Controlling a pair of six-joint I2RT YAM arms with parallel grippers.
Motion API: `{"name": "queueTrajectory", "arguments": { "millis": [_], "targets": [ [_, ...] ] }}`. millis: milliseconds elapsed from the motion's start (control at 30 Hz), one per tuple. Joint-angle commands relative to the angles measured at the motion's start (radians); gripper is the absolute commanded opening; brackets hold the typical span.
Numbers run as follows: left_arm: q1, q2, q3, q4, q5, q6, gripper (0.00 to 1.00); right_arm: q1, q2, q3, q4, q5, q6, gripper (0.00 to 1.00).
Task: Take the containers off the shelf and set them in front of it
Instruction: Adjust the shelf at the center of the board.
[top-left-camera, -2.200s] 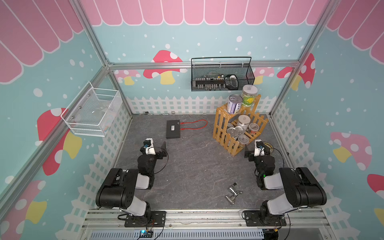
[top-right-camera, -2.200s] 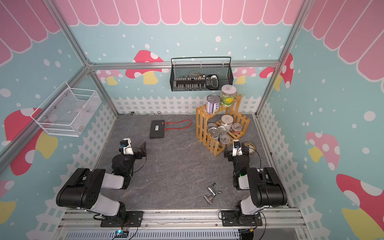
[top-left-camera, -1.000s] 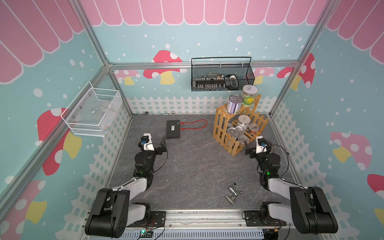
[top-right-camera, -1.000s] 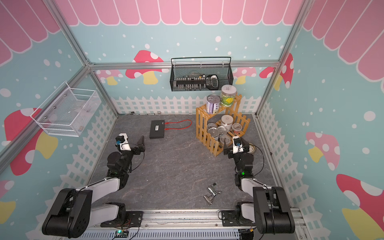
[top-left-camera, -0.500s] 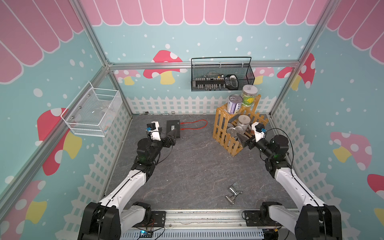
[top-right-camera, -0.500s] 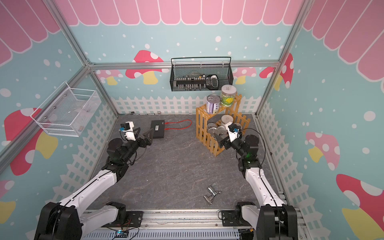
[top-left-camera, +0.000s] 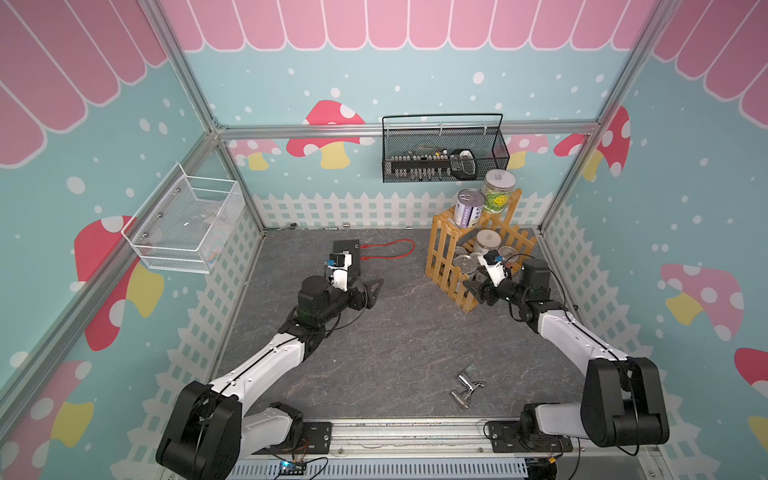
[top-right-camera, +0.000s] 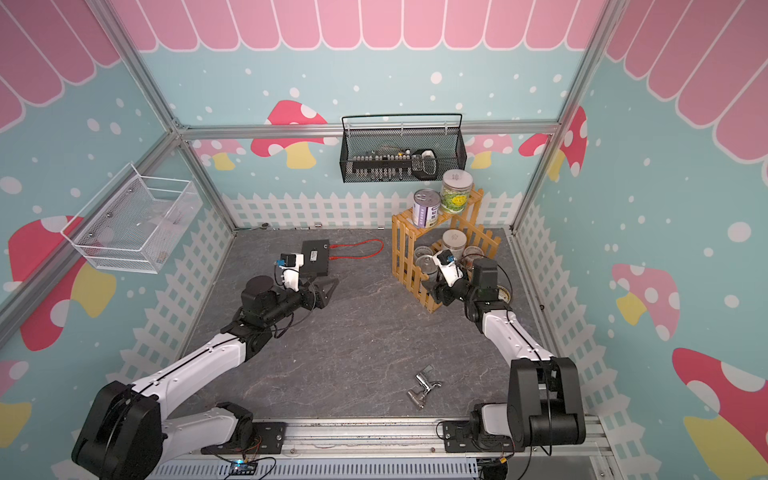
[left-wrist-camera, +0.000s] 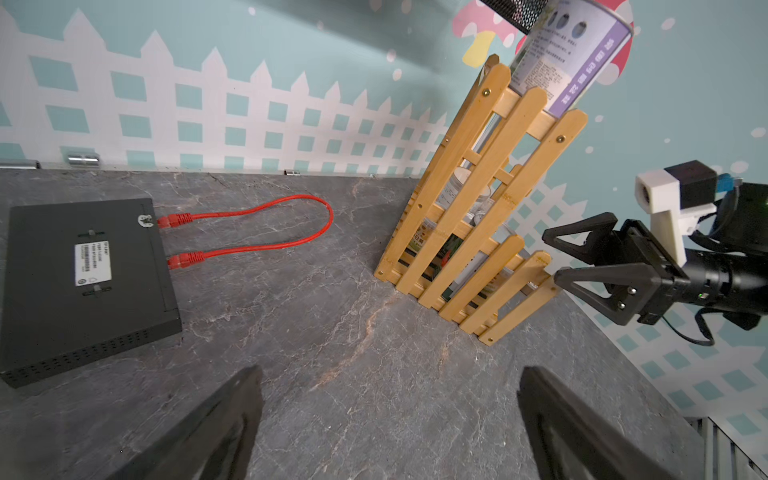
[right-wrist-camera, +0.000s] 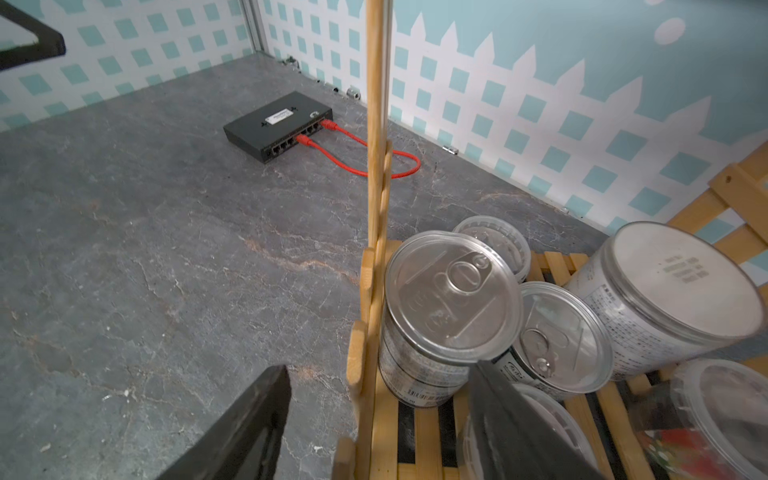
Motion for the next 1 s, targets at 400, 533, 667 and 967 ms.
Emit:
{"name": "queueTrajectory", "arguments": {
  "millis": [400,533,667,967],
  "targets": [
    [-0.018,0.031,0.038,-0.010,0.022,0.009,0.99,0.044,0.021,0.028,-0.054,0.048,-0.052,0.27],
    [-0.018,0.033,0.039,-0.014,0.025,0.008,0.99,0.057,0.014,0.021,-0.055,0.058,-0.047,0.18],
    [-0.018,0.029,0.041,-0.022,0.022,0.011,0.99,0.076,0.001,0.018,-0.054,0.083,-0.030,0.12],
    [-0.018,0.018,0.046,-0.033,0.018,0.011,0.99,0.132,-0.088,-0.022,-0.030,0.147,0.084,0.09]
  ]
}}
